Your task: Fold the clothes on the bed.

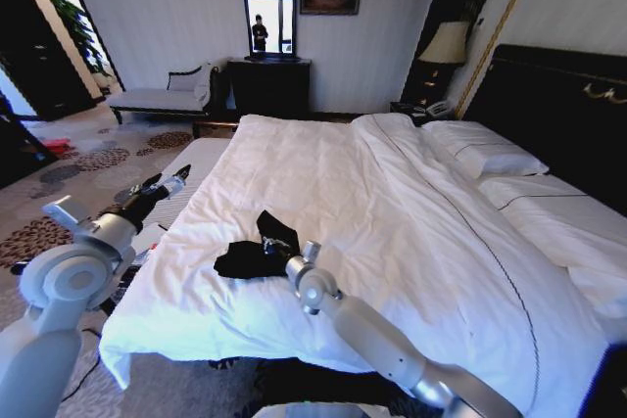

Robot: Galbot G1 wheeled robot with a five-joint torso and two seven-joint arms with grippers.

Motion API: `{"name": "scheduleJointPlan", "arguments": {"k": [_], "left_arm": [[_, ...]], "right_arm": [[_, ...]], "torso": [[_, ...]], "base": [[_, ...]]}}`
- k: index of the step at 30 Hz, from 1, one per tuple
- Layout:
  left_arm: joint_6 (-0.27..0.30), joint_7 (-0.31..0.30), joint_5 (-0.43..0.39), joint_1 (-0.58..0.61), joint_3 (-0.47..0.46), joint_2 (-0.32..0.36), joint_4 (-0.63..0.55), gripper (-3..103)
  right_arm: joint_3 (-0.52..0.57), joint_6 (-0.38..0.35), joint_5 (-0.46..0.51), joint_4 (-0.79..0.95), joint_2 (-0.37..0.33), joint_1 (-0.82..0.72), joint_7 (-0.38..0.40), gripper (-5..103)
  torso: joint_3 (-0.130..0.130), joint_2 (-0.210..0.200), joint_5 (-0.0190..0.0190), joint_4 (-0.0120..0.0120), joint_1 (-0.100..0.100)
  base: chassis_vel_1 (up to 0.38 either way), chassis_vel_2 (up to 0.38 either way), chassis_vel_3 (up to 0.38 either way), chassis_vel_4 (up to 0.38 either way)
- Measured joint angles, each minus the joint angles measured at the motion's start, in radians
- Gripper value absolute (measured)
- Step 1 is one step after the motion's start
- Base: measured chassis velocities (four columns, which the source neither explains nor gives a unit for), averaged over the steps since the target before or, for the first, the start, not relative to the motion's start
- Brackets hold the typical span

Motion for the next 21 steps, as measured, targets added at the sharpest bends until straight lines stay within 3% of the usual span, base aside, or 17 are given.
{"name": "scheduleJointPlan", "arguments": {"k": [21], "left_arm": [[-0.006, 0.001, -0.001, -0.022, 0.001, 0.015, 0.047, 100]], "right_arm": [[-0.079, -0.001, -0.01, -0.073, 0.064, 0.021, -0.015, 1]], "torso": [[0.0, 0.0, 0.0001, -0.0001, 0.0]], "base": [[0.0, 0.0, 0.0, 0.0]]}}
